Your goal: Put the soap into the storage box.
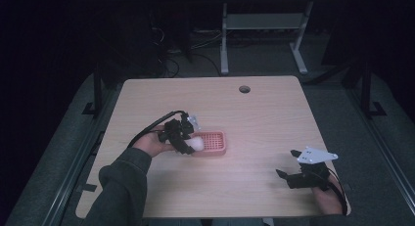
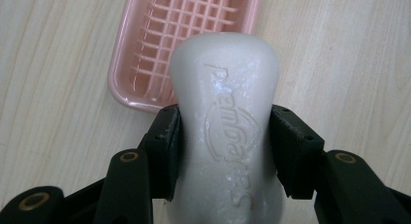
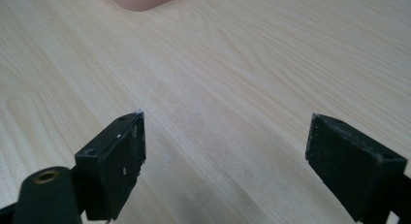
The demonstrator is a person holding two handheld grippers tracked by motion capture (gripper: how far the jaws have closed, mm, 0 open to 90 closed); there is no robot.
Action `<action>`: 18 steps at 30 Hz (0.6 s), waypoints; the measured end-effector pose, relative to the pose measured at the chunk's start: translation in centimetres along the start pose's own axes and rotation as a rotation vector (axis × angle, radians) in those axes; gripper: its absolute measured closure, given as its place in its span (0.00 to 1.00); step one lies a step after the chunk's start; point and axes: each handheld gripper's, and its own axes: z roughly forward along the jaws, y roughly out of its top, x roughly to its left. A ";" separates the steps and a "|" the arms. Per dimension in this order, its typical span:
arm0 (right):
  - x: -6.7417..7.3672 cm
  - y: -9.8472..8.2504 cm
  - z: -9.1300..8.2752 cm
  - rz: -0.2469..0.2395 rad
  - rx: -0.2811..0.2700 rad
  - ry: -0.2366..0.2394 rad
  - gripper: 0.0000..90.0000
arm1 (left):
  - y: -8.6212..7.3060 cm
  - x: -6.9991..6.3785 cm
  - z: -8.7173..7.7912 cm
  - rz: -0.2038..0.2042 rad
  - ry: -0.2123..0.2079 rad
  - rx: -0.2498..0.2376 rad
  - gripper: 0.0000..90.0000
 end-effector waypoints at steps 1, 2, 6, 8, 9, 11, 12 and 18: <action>0.0 0.0 0.0 0.002 -0.001 0.000 0.15 | 0.2 0.2 0.1 0.003 -0.002 0.001 0.54; 0.0 0.0 0.0 0.002 -0.001 0.000 0.15 | 0.2 0.2 0.1 0.003 -0.002 0.001 0.55; 0.0 0.0 0.0 0.004 -0.002 -0.001 0.15 | 0.7 0.5 0.3 -0.003 -0.002 0.001 0.55; 0.0 0.0 0.0 0.006 -0.002 -0.001 0.15 | 0.9 0.7 0.4 -0.006 -0.008 -0.009 0.55; 0.0 0.0 -0.1 0.012 -0.005 0.000 0.15 | 1.1 0.8 0.5 -0.004 -0.012 -0.007 0.55; -0.1 -0.1 -0.1 0.009 -0.006 -0.004 0.15 | 1.2 0.9 0.6 -0.001 -0.009 -0.003 0.55; -0.1 -0.1 -0.2 0.011 -0.007 -0.004 0.15 | 1.3 0.9 0.7 -0.003 -0.009 -0.002 0.55; -0.1 -0.1 -0.2 0.015 -0.011 -0.001 0.15 | 2.0 1.2 1.0 0.003 -0.009 -0.002 0.55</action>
